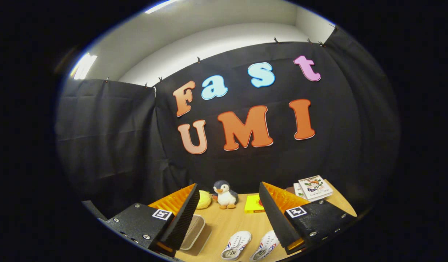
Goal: Open the storage box then place both shoes into the box .Put the left shoe in first, then the right shoe, with the right side of both shoes facing outward in a uniform manner.
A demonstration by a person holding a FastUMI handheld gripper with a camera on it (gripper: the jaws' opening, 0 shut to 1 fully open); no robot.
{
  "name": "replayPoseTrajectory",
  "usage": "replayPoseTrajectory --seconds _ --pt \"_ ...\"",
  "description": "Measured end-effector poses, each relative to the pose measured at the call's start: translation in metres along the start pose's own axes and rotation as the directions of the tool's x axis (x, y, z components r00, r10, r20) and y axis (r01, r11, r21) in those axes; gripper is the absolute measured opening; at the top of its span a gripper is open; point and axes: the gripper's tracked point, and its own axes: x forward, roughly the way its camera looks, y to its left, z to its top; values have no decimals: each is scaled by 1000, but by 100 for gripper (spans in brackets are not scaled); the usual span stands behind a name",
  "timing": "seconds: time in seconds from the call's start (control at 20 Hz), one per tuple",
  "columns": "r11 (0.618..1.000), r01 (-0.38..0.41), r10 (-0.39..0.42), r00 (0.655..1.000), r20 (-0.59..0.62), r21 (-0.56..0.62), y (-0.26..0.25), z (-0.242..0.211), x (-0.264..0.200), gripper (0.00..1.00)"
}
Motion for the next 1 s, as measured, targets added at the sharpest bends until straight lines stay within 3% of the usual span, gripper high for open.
replayPoseTrajectory --seconds 0.25,0.4,0.75,1.0 --pt "994 -69 82 983 -161 81 19 -52 14 97" --pt "986 -116 144 954 -263 119 37 -87 24 97" --pt "929 -190 330 814 -479 316 81 -170 32 97" --pt "905 -188 395 707 -586 383 100 -232 36 97"
